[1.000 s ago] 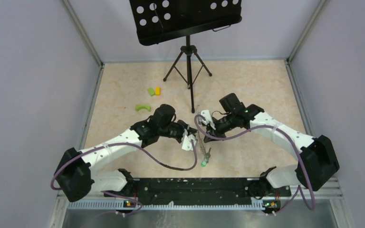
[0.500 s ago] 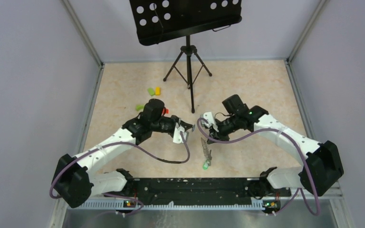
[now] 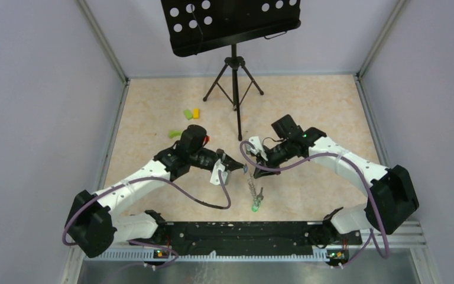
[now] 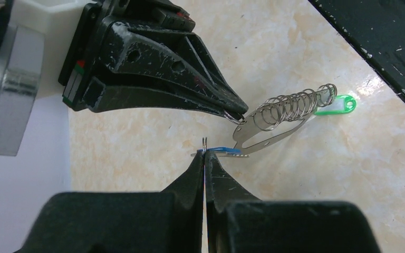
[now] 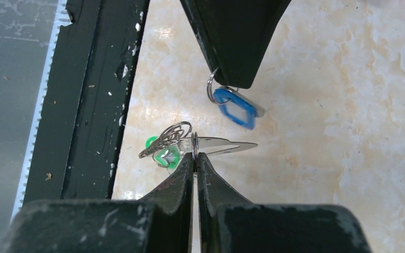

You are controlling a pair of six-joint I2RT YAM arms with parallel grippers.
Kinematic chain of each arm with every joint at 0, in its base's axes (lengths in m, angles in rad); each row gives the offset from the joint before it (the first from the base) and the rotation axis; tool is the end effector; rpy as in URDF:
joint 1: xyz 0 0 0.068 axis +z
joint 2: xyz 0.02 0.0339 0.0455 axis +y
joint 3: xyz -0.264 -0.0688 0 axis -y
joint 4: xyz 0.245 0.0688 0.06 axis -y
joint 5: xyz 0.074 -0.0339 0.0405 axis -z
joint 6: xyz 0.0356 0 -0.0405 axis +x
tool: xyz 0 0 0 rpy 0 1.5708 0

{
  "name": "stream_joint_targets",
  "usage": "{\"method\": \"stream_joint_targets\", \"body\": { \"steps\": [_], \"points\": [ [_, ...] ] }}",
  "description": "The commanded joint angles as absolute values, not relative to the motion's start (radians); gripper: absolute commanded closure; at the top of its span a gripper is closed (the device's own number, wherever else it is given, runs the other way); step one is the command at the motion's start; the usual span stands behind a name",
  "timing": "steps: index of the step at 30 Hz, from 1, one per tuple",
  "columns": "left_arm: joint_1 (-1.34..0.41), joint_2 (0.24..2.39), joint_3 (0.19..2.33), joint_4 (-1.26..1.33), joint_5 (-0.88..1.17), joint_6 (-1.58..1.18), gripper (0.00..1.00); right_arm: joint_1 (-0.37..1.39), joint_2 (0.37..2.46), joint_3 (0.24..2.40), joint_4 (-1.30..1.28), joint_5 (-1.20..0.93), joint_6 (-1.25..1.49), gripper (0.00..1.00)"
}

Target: Put the keys on the keyring

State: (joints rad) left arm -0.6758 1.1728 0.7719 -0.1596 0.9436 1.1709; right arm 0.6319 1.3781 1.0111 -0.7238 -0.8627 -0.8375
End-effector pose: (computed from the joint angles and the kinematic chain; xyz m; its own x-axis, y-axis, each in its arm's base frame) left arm 0.1747 -0.1770 0.2661 0.6695 0.1561 -0.7262 0.7333 -0.2950 0.6126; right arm 0.1975 0.1781 0.2545 0.0167 -0.5867 -0.8097 -0.9783 -0.1767 0.1079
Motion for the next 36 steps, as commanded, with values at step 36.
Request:
{"method": "stream_joint_targets", "body": {
  "steps": [36],
  "points": [
    [-0.73,1.24,0.767,-0.166,0.937,1.273,1.0,0.686,1.442,1.059,-0.653,-0.893,-0.83,1.0]
  ]
}}
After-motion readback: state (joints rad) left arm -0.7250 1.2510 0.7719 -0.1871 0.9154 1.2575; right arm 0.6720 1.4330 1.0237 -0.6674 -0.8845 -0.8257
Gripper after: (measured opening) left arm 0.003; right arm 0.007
